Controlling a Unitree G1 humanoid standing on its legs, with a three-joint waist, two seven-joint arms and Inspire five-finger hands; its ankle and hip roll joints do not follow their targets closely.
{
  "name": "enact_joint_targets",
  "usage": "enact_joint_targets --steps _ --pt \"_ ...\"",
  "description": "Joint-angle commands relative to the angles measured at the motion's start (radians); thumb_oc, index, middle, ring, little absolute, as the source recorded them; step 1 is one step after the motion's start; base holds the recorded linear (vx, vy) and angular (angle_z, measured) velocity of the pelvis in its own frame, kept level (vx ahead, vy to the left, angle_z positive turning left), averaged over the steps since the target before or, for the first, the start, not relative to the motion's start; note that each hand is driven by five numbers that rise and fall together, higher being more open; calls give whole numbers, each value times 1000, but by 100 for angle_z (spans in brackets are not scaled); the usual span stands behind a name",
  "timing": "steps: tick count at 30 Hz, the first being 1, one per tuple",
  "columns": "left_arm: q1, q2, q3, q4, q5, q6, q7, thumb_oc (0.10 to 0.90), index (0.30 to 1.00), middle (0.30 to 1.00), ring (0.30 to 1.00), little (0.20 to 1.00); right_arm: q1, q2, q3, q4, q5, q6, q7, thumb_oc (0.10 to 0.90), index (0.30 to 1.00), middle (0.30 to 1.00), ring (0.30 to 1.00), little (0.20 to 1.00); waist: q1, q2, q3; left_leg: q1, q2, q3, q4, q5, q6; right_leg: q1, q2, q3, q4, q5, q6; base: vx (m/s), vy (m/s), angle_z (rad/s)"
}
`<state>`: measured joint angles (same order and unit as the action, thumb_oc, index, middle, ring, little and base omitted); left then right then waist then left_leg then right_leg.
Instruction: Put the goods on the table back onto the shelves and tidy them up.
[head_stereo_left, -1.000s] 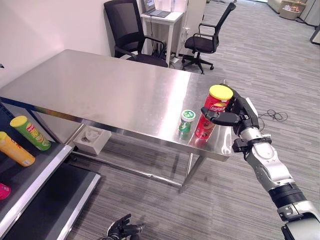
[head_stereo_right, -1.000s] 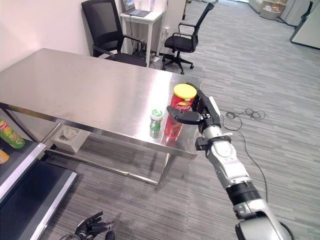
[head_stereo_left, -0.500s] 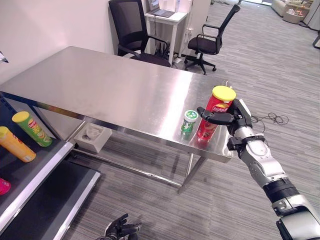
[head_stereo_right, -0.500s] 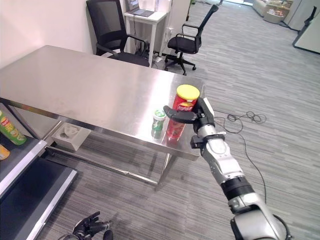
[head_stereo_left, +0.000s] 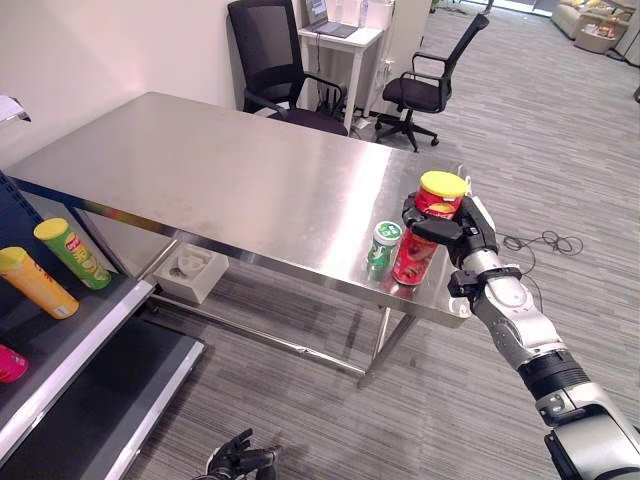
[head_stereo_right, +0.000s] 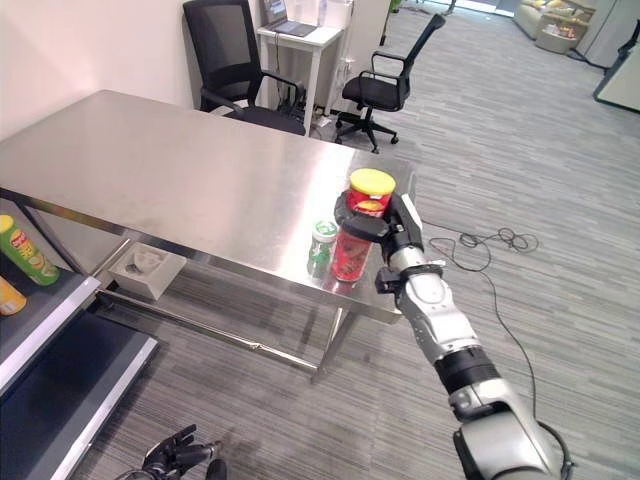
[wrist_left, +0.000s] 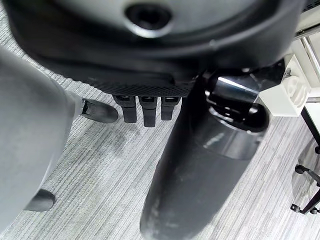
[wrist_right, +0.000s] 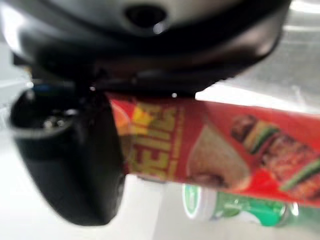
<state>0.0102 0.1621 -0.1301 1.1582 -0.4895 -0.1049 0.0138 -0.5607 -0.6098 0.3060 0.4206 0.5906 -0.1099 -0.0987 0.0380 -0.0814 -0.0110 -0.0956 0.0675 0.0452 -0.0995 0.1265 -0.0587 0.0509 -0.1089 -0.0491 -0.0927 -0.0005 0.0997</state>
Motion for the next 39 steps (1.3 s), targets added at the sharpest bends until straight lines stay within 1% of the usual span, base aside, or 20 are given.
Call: enact_joint_targets --steps 1,11,17,18,21,22,24,25,26,27,28,29,30,31,32,33,35,37,38,39 --pt "-63 -8 -36 12 14 -45 7 800 900 900 900 900 -108 -59 -142 -71 -55 -99 -62 400 300 300 300 300 46 -6 -7 126 -22 54 12 -169 12 40 -75 60 5 -7 59 0 0 0" --pt "-70 -3 7 -2 69 -48 22 800 900 900 900 900 38 -106 -318 -274 -296 -114 -175 400 300 300 300 300 19 3 -9 135 -20 61 12 -177 18 37 -72 70 5 -14 59 0 0 0" --pt "-72 1 18 -6 95 -46 29 800 900 900 900 900 119 -47 -388 -427 -330 -139 -194 400 300 300 300 300 9 6 -5 138 -18 68 12 -178 21 37 -73 77 5 -10 59 -21 -9 -4" --pt "-73 4 24 -8 105 -45 32 800 900 900 900 900 144 -19 -395 -505 -336 -152 -184 400 300 300 300 300 4 8 -1 139 -18 72 12 -178 24 30 -74 83 11 -3 61 -67 -18 -9" --pt "-74 8 32 -26 111 -48 33 800 900 900 900 900 180 29 -387 -630 -338 -172 -146 400 300 300 300 300 0 19 21 132 -12 81 12 -171 30 -20 -76 89 88 -1 66 -145 -29 -10" --pt "-74 11 39 -28 116 -51 33 800 900 900 900 900 208 67 -376 -717 -336 -184 -115 400 300 300 300 300 -6 28 41 127 -6 85 12 -161 33 -64 -72 99 176 0 75 -190 -31 -15" --pt "-75 17 36 -34 124 -52 36 800 900 900 900 900 237 94 -363 -789 -329 -190 -81 400 300 300 300 300 -18 34 59 120 -3 76 12 -146 33 -102 -65 129 262 20 92 -163 -49 -10" --pt "-80 20 35 -33 126 -54 39 800 900 900 900 900 254 110 -344 -829 -325 -197 -59 400 300 300 300 300 -32 38 71 115 -2 58 12 -135 32 -124 -51 177 305 44 102 -120 -75 3" --pt "-83 22 36 -34 125 -57 39 800 900 900 900 900 275 118 -330 -869 -323 -198 -38 400 300 300 300 300 -47 41 75 108 -1 42 12 -128 32 -141 -29 237 327 43 103 -72 -56 7" --pt "-82 23 37 -34 125 -57 39 800 900 900 900 900 277 119 -330 -873 -323 -196 -37 400 300 300 300 300 -47 41 73 107 -1 43 12 -128 31 -144 -28 238 332 41 102 -80 -78 51" --pt "-82 24 38 -20 126 -61 35 800 900 900 900 900 325 146 -289 -951 -284 -208 21 400 300 300 300 300 -79 41 70 101 1 0 12 -113 32 -131 38 417 342 5 94 -87 -68 113" --pt "-83 25 41 -17 127 -61 32 800 900 900 900 900 351 164 -252 -984 -236 -215 57 400 300 300 300 300 -88 41 71 96 2 -16 12 -106 33 -126 65 490 338 -10 84 -290 -259 166" --pt "-82 27 25 -12 161 -62 32 800 900 900 900 900 394 192 -59 -1034 -156 -197 162 400 300 300 300 300 -71 33 70 67 21 -52 12 -83 26 -80 72 455 243 -95 15 -311 -289 141" --pt "-86 26 16 -12 161 -61 31 800 900 900 900 900 401 197 -17 -1034 -156 -190 174 400 300 300 300 300 -64 30 73 50 32 -66 13 -64 14 -61 79 434 214 -107 8 -459 -405 119" --pt "-95 21 -6 -23 142 -59 31 800 900 900 900 900 388 215 75 -978 -174 -171 169 400 300 300 300 300 -49 24 89 1 47 -107 20 -32 -5 -47 107 427 188 -119 -12 -256 -214 100" --pt "-96 21 -4 -23 141 -59 31 800 900 900 900 900 384 217 78 -973 -175 -174 169 400 300 300 300 300 -54 24 89 -1 47 -111 21 -31 -5 -47 107 423 188 -119 -13 -277 -187 107" --pt "-104 16 -18 -25 124 -61 42 800 900 900 900 900 351 248 168 -902 -205 -155 150 400 300 300 300 300 -38 24 118 -51 48 -177 29 6 -20 -48 140 409 187 -132 -33 -237 -133 90" --pt "-123 18 -36 -26 116 -61 52 800 900 900 900 900 311 252 216 -838 -251 -138 123 400 300 300 300 300 -22 29 151 -105 35 -204 41 42 -29 -59 153 369 195 -132 -43 -278 -105 94" --pt "-131 17 -41 -35 111 -61 58 800 900 900 900 900 310 254 228 -825 -286 -138 103 400 300 300 300 300 -29 33 164 -140 25 -190 55 45 -22 -69 153 332 199 -138 -46 -338 -30 138" --pt "-139 12 -28 -41 70 -64 77 800 900 900 900 900 306 252 254 -766 -367 -112 65 400 300 300 300 300 -36 33 171 -160 33 -73 75 20 -7 -81 136 274 193 -126 -45 -304 16 139"
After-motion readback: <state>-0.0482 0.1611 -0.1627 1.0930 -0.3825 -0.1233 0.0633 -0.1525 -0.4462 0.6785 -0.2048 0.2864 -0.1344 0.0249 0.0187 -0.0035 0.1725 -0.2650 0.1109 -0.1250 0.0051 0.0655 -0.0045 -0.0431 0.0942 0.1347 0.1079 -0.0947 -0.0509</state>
